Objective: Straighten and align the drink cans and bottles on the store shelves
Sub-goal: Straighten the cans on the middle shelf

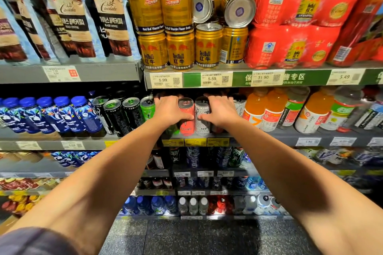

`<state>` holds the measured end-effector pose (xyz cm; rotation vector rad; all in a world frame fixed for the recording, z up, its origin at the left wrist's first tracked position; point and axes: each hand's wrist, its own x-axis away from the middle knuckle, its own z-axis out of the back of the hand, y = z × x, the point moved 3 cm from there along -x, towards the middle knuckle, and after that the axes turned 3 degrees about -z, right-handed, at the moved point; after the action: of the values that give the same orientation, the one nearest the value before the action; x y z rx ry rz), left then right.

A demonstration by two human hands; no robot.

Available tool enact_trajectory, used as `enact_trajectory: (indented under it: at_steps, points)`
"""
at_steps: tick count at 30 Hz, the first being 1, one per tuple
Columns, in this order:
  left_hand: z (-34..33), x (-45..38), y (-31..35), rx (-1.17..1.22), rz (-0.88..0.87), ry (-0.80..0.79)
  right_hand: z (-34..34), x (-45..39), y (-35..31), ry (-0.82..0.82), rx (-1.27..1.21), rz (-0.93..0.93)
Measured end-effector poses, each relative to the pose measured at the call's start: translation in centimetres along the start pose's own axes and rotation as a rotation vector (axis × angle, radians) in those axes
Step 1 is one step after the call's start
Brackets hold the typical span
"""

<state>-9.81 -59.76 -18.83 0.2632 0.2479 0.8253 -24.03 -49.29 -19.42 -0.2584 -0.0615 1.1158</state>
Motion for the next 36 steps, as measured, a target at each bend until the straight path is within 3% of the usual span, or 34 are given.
enact_trajectory:
  at_steps: [7, 29, 36]
  points:
    - [0.3, -0.5, -0.1, -0.114, -0.053, -0.015, 0.4, -0.2, -0.3, -0.024, 0.005, -0.021]
    - [-0.6, 0.0, 0.7, -0.105, -0.083, -0.018, 0.1, -0.1, -0.8, 0.004, 0.019, 0.005]
    - [-0.9, 0.4, 0.3, 0.010, -0.084, 0.015, -0.6, 1.9, 0.3, 0.157, -0.214, 0.137]
